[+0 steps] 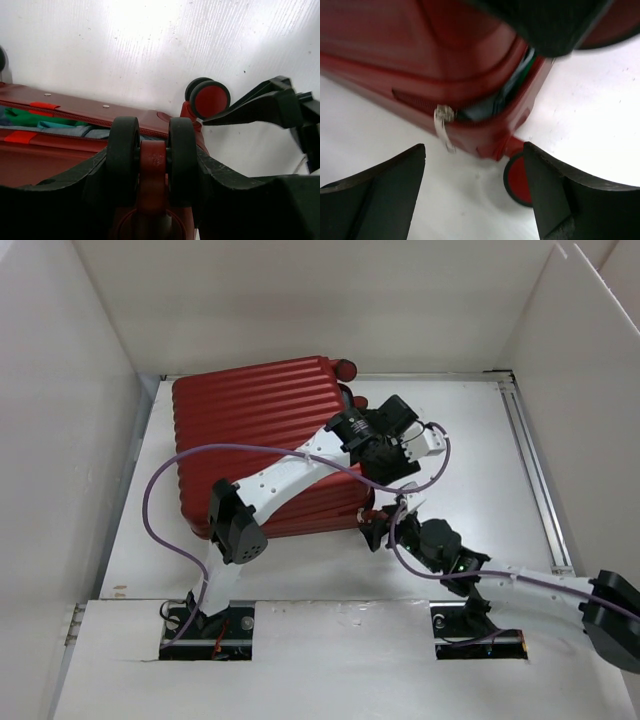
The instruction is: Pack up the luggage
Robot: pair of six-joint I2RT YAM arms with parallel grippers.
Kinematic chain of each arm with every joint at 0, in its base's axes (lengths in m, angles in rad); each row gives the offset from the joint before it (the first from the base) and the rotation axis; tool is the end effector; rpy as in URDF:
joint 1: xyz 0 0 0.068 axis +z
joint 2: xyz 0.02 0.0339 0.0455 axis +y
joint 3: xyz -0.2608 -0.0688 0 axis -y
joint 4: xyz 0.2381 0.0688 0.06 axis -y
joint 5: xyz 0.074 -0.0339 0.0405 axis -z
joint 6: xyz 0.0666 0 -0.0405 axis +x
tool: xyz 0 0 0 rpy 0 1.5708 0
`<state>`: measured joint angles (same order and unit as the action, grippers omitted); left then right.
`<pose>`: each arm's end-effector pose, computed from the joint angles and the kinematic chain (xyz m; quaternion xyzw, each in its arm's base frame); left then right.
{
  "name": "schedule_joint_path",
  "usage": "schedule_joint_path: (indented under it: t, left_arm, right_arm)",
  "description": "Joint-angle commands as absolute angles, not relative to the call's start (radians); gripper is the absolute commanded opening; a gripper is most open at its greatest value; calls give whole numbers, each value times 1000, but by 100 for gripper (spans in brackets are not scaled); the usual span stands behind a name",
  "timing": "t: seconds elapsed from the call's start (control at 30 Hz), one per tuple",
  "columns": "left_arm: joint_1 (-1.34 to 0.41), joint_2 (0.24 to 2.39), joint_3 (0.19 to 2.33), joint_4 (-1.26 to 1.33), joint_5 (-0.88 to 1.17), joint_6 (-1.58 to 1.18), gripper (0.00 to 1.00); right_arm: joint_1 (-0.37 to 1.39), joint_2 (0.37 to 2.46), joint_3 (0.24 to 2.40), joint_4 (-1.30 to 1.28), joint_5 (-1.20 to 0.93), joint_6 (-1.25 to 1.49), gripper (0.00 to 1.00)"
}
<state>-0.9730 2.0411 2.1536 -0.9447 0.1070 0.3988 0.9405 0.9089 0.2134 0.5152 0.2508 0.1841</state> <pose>0.2544 -0.3862 0.3287 0.6048 0.7084 -0.1499 0.3316 0.1414 0.1657 0.1879 -0.2069 0.7376 0.2576 0.5889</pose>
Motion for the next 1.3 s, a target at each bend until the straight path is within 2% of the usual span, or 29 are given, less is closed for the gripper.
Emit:
schedule_joint_path:
  t: [0.0,0.13,0.23,0.27,0.37,0.4,0.47,0.5,0.6,0.63,0.7,0.8,0.93,0.97,1.07,1.27]
  left_arm:
    - [-950,1940,2164,-709,161,334,0]
    - [-950,1940,2174,-709,170,334,0]
    - [-950,1931,2183,-718,193,324,0]
    - [-950,1931,2195,-718,193,324,0]
    - [-983,1922,2226,-755,202,324,0]
    - [-998,1910,2226,-755,202,336,0]
    - [-1040,1879,2206,-755,202,345,0]
    - [-1049,1870,2194,-755,202,345,0]
    - [-1068,1856,2172,-755,212,345,0]
    - [-1068,1856,2172,-755,212,345,0]
    - [-1068,1856,2172,-755,202,345,0]
    - [-1068,1847,2172,-755,202,345,0]
    - [-1068,1847,2163,-773,213,345,0]
    - [-1068,1836,2163,-773,225,345,0]
    - [-1086,1822,2163,-784,239,336,0]
    - [-1120,1795,2109,-773,229,356,0]
  right_arm:
    - [950,986,285,687,331,193,82]
    - [969,1138,359,712,282,202,81]
    - [997,1166,368,712,339,228,75]
    - [1008,1166,368,694,360,257,68]
    - [1008,1126,368,606,432,317,60]
    - [1008,1117,368,606,433,318,50]
    - [1008,1108,368,594,445,328,41]
    - [1008,1108,359,594,445,337,30]
    - [1019,1108,350,617,422,328,14]
    - [1019,1108,341,617,422,328,5]
    - [1048,1095,328,636,436,328,0]
    - [1071,1063,316,637,436,302,6]
    - [1104,1052,328,549,426,273,45]
    - [1123,1052,328,531,437,273,58]
    - [1170,1075,341,505,469,282,65]
    - [1216,1109,385,505,610,336,66]
